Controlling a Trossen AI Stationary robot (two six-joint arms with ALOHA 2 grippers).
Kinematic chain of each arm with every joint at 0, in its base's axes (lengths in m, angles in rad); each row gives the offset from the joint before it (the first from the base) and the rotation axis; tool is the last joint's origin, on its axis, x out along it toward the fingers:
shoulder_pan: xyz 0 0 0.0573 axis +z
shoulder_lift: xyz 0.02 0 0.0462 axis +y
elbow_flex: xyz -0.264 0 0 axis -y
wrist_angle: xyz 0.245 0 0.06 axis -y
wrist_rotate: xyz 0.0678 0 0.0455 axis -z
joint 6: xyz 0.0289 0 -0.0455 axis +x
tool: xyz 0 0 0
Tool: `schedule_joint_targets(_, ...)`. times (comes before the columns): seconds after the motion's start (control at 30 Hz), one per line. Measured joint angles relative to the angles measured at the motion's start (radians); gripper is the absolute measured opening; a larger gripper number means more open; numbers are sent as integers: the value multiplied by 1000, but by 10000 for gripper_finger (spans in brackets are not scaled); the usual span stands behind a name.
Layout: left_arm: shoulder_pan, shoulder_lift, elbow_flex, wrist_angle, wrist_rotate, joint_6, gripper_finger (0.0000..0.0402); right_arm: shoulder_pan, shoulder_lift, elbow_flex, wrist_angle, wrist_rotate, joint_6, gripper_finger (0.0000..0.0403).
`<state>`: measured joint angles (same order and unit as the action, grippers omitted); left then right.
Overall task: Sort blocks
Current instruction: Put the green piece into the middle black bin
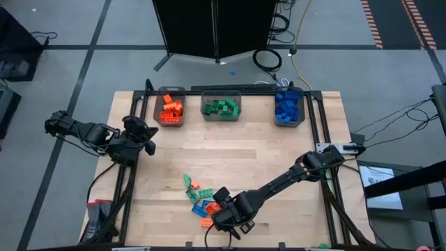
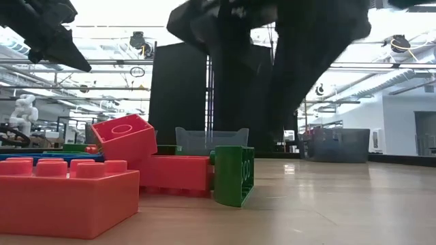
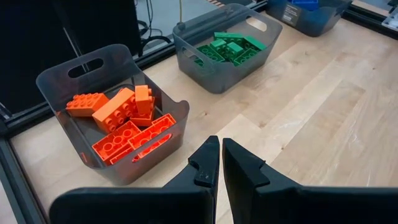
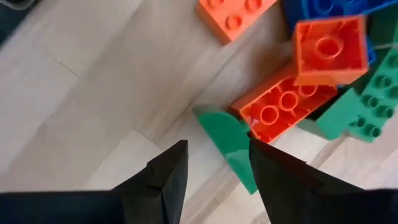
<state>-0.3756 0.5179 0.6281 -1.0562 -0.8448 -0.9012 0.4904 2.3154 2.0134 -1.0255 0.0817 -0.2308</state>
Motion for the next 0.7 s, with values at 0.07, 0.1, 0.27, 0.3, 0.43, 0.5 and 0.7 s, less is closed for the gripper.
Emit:
schedule_joint_targets(0.07,0,0,0,0,0,0,23,-9,0,-10,-2,-1,-7,172)
schedule_joint_targets(0.1,0,0,0,0,0,0,23,-14,0,-15,-1,-1,-8,174)
schedule_joint_targets(0.27,0,0,0,0,0,0,23,-35,0,-17,12,2,-18,184)
schedule_joint_targets(0.3,0,0,0,0,0,0,23,-41,1,-17,21,3,-19,186)
schedule_joint_targets(0.43,0,0,0,0,0,0,23,-56,10,-17,26,-8,-13,191)
schedule_joint_targets(0.5,0,0,0,0,0,0,23,-60,15,-16,21,-11,-10,192)
schedule_joint_targets(0.7,0,2,0,0,0,0,23,-60,23,-15,20,-8,-18,192)
